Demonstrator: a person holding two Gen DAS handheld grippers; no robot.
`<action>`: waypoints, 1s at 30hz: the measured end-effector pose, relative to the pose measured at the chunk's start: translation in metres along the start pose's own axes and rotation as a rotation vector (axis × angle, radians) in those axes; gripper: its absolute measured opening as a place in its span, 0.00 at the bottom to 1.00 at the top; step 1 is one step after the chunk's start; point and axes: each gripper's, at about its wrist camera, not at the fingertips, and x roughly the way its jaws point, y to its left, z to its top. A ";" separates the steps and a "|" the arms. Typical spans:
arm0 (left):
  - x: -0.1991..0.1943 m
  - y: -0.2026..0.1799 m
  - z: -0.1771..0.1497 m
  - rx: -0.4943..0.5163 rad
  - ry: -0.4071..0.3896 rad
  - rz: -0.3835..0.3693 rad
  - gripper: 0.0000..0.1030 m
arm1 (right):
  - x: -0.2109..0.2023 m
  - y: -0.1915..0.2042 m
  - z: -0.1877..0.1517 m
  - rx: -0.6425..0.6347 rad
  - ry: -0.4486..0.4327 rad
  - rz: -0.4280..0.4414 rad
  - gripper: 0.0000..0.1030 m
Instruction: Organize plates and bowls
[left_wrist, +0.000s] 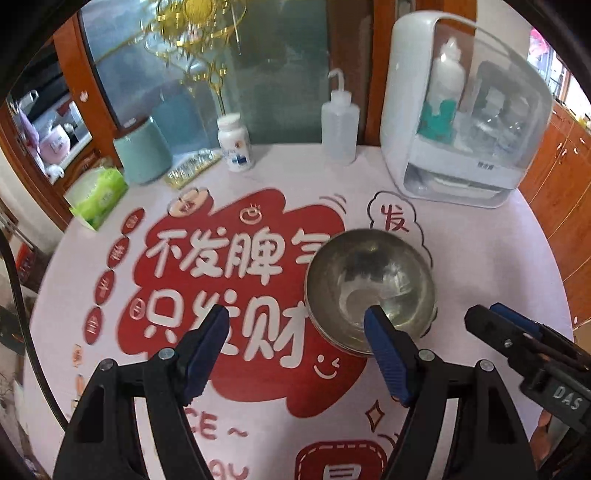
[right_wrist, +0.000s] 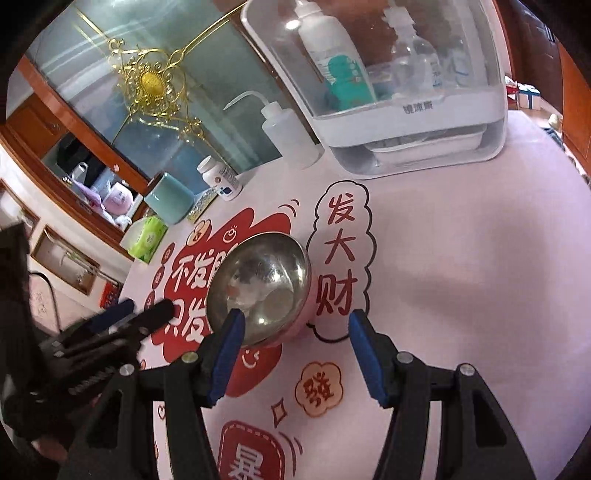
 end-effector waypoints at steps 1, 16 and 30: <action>0.007 0.000 -0.003 -0.009 0.005 -0.006 0.72 | 0.005 -0.003 -0.001 0.007 -0.002 0.010 0.57; 0.056 0.009 -0.022 -0.057 0.054 -0.040 0.72 | 0.048 -0.011 -0.011 0.031 0.049 0.043 0.57; 0.073 0.000 -0.041 -0.051 0.130 -0.107 0.37 | 0.050 -0.018 -0.012 0.027 0.079 0.030 0.19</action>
